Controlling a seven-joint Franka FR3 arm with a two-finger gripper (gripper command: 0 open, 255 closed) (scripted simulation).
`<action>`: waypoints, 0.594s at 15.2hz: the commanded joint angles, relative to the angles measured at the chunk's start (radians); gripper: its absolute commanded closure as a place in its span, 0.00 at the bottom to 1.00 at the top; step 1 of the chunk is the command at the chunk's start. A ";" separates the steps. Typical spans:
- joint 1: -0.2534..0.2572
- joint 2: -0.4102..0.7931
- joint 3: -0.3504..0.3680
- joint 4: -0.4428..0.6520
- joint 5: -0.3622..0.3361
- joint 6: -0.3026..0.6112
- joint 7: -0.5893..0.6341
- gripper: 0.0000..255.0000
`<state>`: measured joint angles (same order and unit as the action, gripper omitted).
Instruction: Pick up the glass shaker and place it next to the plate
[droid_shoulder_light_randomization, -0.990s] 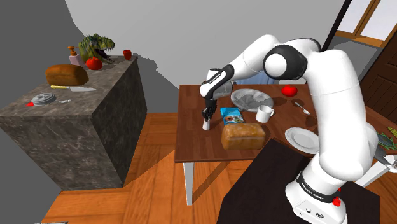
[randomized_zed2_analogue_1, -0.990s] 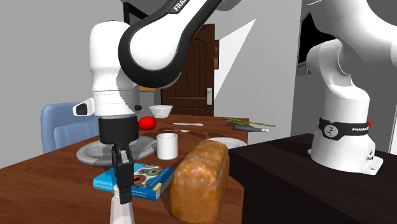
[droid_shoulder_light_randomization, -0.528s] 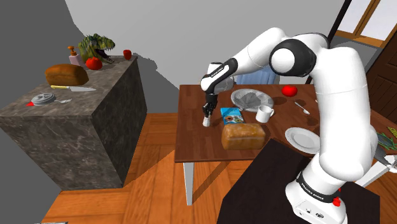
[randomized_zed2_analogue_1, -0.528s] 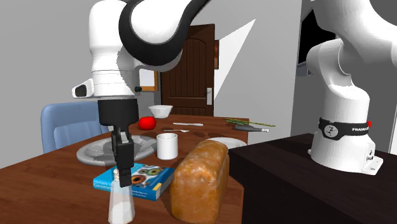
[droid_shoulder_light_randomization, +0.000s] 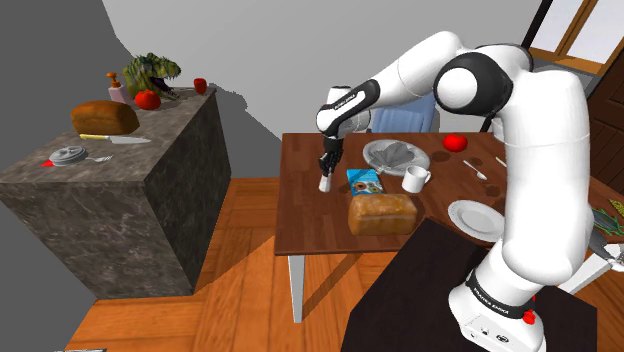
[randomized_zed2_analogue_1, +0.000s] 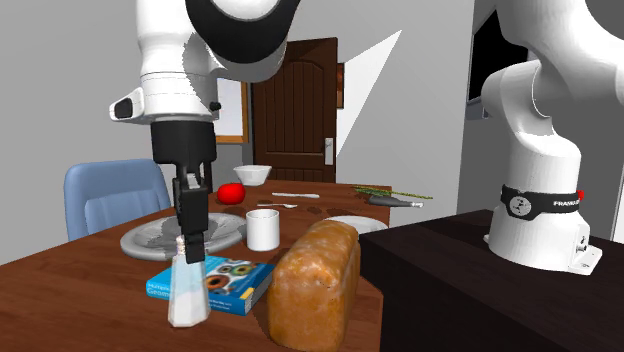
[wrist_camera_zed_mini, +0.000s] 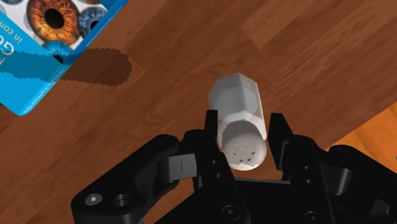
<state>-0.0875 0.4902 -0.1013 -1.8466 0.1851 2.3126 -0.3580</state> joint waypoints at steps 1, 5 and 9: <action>0.002 -0.019 -0.002 0.004 -0.005 -0.023 0.005 1.00; 0.004 -0.051 -0.006 0.013 -0.012 -0.064 0.013 1.00; 0.006 -0.081 -0.010 0.026 -0.020 -0.106 0.021 1.00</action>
<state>-0.0822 0.4187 -0.1102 -1.8236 0.1674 2.2194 -0.3396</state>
